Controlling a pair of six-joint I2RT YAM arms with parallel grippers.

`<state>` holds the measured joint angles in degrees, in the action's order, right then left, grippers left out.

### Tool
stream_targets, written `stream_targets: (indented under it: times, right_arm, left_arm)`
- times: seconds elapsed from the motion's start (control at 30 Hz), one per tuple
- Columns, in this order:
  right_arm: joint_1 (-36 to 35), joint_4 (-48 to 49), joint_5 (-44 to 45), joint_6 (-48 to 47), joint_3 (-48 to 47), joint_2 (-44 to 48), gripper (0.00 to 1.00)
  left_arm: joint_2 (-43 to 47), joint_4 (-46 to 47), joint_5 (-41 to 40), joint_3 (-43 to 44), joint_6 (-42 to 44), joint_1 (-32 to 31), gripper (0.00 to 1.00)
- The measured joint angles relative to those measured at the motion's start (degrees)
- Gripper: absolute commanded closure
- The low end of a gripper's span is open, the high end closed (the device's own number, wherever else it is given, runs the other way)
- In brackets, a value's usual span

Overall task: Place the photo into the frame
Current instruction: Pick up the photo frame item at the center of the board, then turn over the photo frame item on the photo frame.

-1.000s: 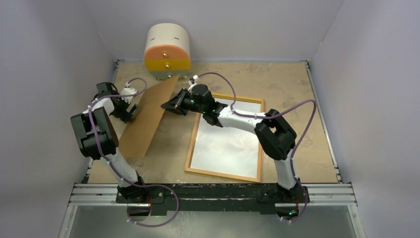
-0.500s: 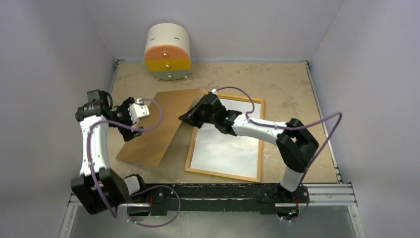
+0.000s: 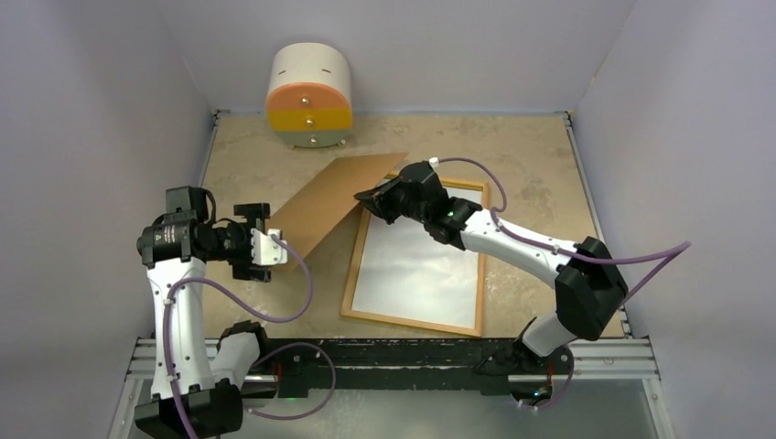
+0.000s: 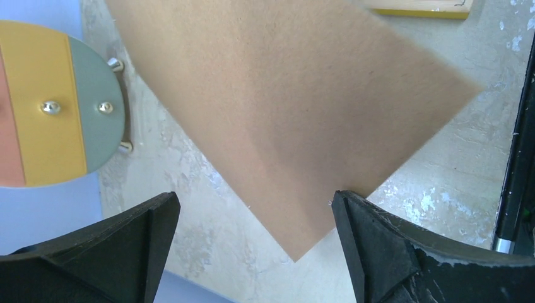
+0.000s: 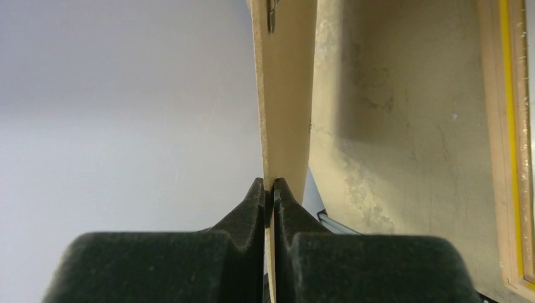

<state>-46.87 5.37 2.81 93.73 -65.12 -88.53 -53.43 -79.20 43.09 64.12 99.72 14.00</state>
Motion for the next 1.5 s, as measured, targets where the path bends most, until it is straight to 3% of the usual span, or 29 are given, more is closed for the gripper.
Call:
stream_targets:
  times: [0.23, 0.57, 0.73, 1.1, 1.3, 1.5]
  right_arm:
    - [0.5, -2.01, 0.72, 1.2, 0.0, 0.0, 1.0]
    - [2.69, -2.51, 1.16, 1.4, 0.0, 0.0, 1.0]
    - [3.02, -2.58, 1.18, 1.55, 0.0, -0.07, 1.0]
    - [3.02, -1.68, 1.2, 3.19, -3.65, -2.32, 1.0]
    - [2.95, 0.33, 0.92, 4.55, -4.37, -4.92, 1.0]
    - [2.58, 0.96, 0.11, 5.73, -4.37, -5.22, 1.0]
  left_arm:
    - [0.66, -0.61, -2.27, 1.07, 1.09, -1.84, 0.0]
    - [-1.03, -2.14, -11.43, 3.54, 4.46, -2.08, 0.02]
    - [-2.82, -1.44, -9.42, 6.12, 4.02, -2.08, 0.01]
    - [1.9, -2.21, -4.46, 1.62, 4.24, -2.1, 0.09]
    - [2.69, 5.27, -1.29, -1.62, -2.62, -2.1, 0.41]
    - [4.7, 13.53, 0.0, -4.04, -7.98, -2.1, 0.93]
